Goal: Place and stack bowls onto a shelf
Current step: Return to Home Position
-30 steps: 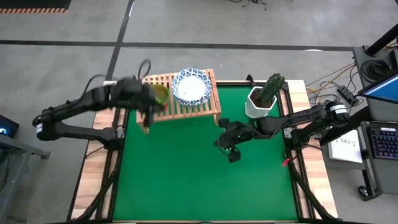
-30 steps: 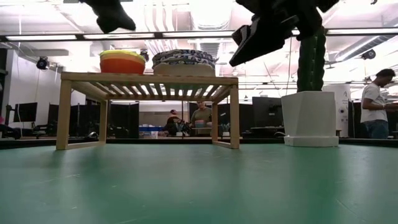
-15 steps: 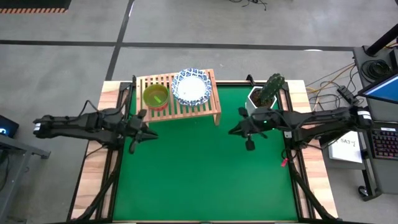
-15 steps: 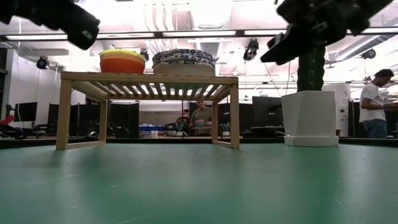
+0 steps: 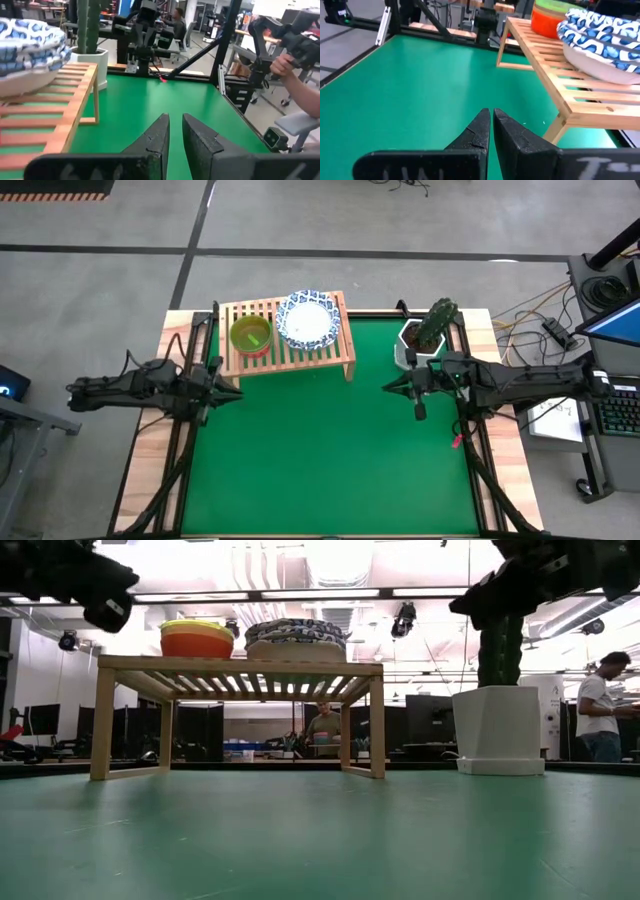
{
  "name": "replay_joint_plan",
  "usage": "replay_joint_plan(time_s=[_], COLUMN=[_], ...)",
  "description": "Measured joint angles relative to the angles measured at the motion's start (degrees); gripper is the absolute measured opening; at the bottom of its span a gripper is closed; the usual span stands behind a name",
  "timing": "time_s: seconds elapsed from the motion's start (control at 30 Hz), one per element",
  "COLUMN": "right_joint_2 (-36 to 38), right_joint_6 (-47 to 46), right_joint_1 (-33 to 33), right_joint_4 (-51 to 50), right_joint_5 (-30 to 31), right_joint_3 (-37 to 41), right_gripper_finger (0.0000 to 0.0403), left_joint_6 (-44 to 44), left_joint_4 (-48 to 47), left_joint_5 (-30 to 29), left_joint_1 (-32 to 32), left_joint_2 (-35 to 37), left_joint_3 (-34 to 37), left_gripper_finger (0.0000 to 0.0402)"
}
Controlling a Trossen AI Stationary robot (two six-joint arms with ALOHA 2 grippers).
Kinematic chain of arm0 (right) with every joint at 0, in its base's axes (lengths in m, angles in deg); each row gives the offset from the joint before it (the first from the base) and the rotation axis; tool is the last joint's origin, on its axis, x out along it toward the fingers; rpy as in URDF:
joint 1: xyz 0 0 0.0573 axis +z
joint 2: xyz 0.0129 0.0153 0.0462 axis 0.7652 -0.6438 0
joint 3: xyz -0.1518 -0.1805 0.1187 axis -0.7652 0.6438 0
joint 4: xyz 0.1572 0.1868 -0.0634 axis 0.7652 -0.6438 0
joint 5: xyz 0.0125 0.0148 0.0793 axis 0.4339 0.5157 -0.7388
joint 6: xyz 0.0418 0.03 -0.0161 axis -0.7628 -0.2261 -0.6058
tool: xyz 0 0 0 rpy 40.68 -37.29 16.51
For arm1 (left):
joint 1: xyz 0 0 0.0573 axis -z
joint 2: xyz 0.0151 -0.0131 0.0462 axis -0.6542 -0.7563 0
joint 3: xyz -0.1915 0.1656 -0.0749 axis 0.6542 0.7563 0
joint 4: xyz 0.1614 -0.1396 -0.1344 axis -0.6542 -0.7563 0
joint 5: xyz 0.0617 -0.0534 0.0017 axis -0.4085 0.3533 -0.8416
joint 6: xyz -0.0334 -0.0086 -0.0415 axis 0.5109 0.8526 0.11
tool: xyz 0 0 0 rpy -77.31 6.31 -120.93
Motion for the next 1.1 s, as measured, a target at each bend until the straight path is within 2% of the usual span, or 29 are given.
replay_joint_plan(time_s=[0.43, 0.63, 0.73, 1.1], right_joint_2=[3.8, 6.0, 7.7, 22.2], right_joint_6=[0.1, 0.4, 0.3, -1.4], right_joint_1=[0.0, 0.0, 0.0, 0.0], right_joint_4=[-0.5, -0.5, -0.1, -0.1], right_joint_5=[0.0, -0.2, -2.3, -2.7], right_joint_3=[1.6, 3.2, 5.1, 11.4], right_gripper_finger=[0.0012, 0.0012, 0.0012, 0.0012], left_joint_6=[4.3, 4.1, 3.5, -3.3], left_joint_4=[0.4, 0.4, 1.2, 1.3], left_joint_5=[-1.1, -1.2, -1.3, -1.1], left_joint_1=[0.0, 0.0, 0.0, 0.0], left_joint_2=[8.8, 8.9, 8.9, 8.9], left_joint_3=[5.3, 7.4, 8.5, 9.7], left_gripper_finger=[0.0035, 0.0035, 0.0035, 0.0035])
